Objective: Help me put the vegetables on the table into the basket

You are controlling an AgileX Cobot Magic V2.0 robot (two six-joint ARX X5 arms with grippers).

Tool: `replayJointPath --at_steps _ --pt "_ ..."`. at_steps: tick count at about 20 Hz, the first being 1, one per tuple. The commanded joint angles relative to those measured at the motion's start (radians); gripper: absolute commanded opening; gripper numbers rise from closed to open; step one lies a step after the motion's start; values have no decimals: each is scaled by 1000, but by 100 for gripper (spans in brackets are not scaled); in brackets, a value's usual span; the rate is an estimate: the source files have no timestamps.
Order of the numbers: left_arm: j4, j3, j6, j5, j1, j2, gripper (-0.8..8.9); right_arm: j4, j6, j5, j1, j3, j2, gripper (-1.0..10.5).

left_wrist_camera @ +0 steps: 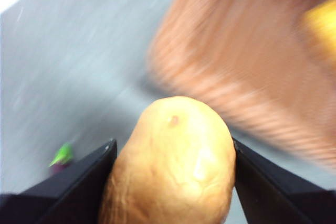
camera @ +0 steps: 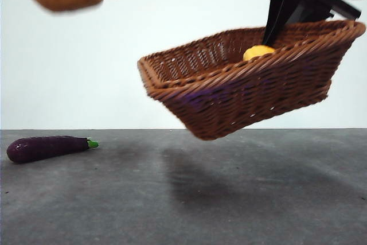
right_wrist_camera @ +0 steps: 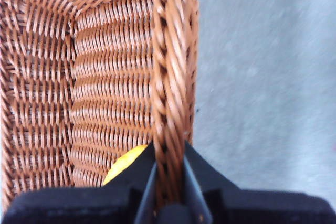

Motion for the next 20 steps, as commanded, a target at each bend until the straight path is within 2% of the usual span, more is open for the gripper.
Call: replayJointPath --at_steps 1,3,5,7,12,16,17,18,20 --pt "-44 -2 -29 11 -114 -63 -6 43 52 -68 3 -7 14 -12" --pt "-80 -2 -30 -36 -229 -71 -6 57 70 -90 5 -7 16 -12" --pt "-66 -13 -30 -139 -348 -50 -6 51 79 -90 23 -7 16 -12" --pt "-28 -13 -31 -179 -419 1 -7 41 79 -92 38 -7 16 -12" --pt "-6 -13 -30 -222 -471 215 -7 46 90 -85 88 -7 16 -12" --pt "-20 -13 -67 -211 -471 320 -1 53 93 -84 87 -7 16 -12" --pt "-28 -13 -74 -181 -471 327 2 54 92 -84 87 -7 16 -12" --pt "-29 -13 -79 -139 -471 329 52 55 92 -84 87 -7 16 -12" --pt "-23 -13 -86 -81 -471 322 336 60 92 -84 87 -7 16 -12"
